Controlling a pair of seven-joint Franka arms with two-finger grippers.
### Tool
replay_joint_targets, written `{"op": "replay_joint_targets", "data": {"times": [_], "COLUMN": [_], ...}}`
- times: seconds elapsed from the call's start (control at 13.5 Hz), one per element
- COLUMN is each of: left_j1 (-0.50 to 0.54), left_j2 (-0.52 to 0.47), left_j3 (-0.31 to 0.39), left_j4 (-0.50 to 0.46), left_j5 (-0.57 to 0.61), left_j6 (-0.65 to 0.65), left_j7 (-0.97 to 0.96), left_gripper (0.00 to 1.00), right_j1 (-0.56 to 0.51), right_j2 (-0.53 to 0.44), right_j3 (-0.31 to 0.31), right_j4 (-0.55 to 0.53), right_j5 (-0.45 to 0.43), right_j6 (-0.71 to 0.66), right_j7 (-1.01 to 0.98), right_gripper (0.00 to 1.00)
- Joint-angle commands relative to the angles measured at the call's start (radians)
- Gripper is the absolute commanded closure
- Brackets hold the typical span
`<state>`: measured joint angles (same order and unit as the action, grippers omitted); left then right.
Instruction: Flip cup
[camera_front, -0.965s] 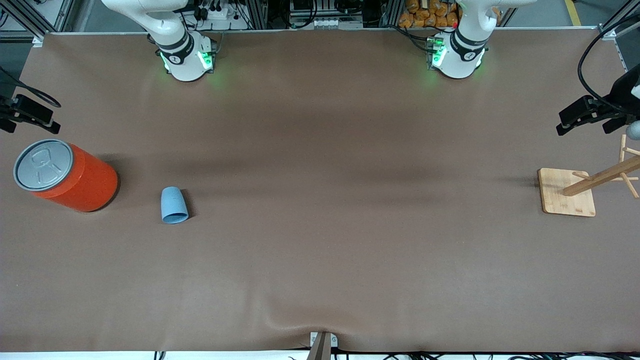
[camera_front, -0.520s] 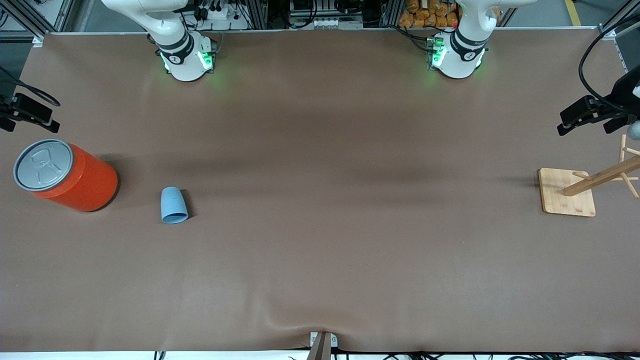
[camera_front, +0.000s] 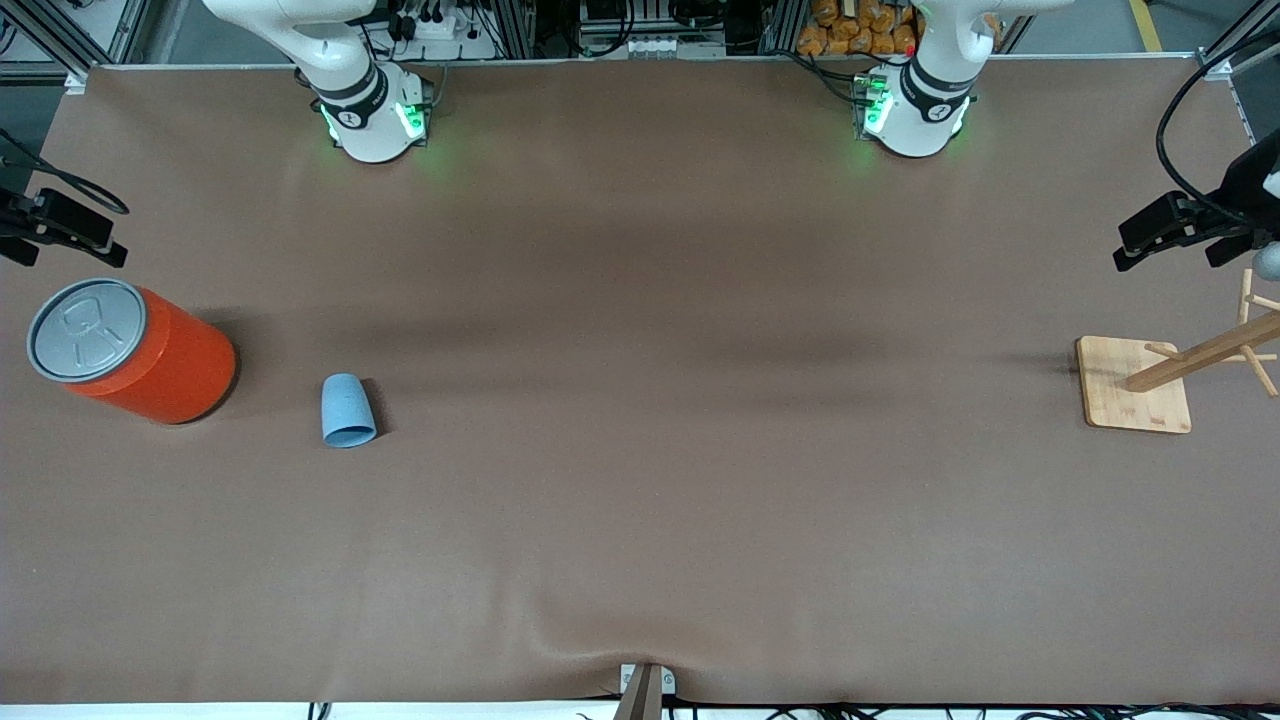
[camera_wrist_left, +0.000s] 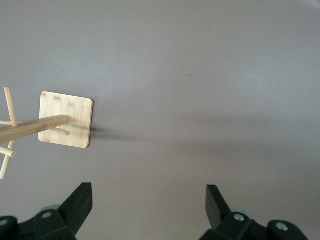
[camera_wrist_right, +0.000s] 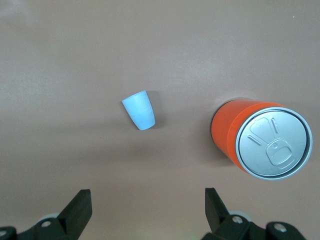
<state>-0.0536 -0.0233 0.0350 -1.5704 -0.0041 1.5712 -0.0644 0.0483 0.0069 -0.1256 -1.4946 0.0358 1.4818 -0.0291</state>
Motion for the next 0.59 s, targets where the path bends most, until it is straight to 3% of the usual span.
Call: {"op": "replay_joint_targets", "data": {"times": [0.0, 0.52], "left_j1": [-0.005, -0.002], "left_j2": [0.000, 0.000], "left_j3": [-0.004, -0.010], "left_j4": [0.015, 0.016], "left_j5": [0.006, 0.004], "left_j6": [-0.014, -0.014], "left_j7": [-0.006, -0.009], "left_gripper": [0.00, 0.00], "right_j1": [0.004, 0.022], "right_j2": [0.002, 0.050], "right_j3": [0.000, 0.001], "right_j4": [0.001, -0.062], "right_j5": [-0.007, -0.005], "right_j6": [0.003, 0.031], "right_j7": [0.017, 0.005], "right_gripper": [0.00, 0.00]}}
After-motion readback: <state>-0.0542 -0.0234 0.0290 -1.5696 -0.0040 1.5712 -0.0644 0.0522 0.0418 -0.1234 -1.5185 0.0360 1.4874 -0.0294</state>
